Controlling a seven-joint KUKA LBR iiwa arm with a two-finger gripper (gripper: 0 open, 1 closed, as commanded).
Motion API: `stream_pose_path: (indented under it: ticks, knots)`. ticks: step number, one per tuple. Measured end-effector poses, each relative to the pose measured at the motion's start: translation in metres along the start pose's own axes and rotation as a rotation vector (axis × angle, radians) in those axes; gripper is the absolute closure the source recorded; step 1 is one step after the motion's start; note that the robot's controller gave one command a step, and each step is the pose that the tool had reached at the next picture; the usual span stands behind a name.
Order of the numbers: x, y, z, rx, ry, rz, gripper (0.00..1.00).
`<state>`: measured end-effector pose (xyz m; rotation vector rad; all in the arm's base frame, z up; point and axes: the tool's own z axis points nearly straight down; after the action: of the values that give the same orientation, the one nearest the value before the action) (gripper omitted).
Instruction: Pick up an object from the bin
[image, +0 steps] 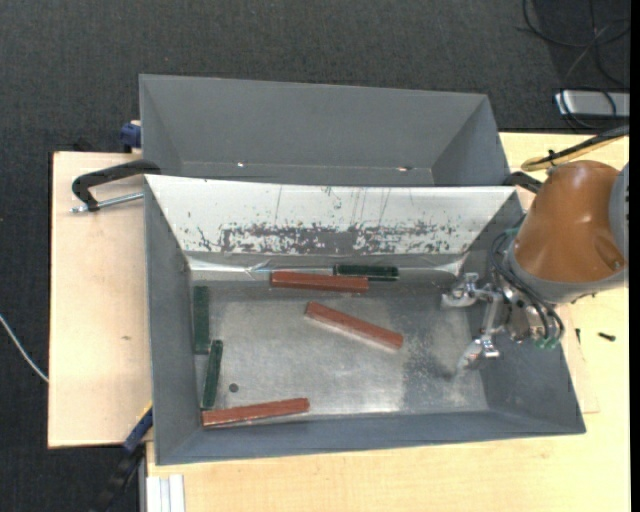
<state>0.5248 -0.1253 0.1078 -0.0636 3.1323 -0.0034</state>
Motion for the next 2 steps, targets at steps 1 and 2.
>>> stream_pose_path:
  ticks: [1, 2]
  knots:
    - [0.01, 0.033, 0.033, -0.005, 0.009, -0.001, 0.0]
    - [0.005, 0.088, 0.032, -0.004, 0.017, -0.081, 1.0]
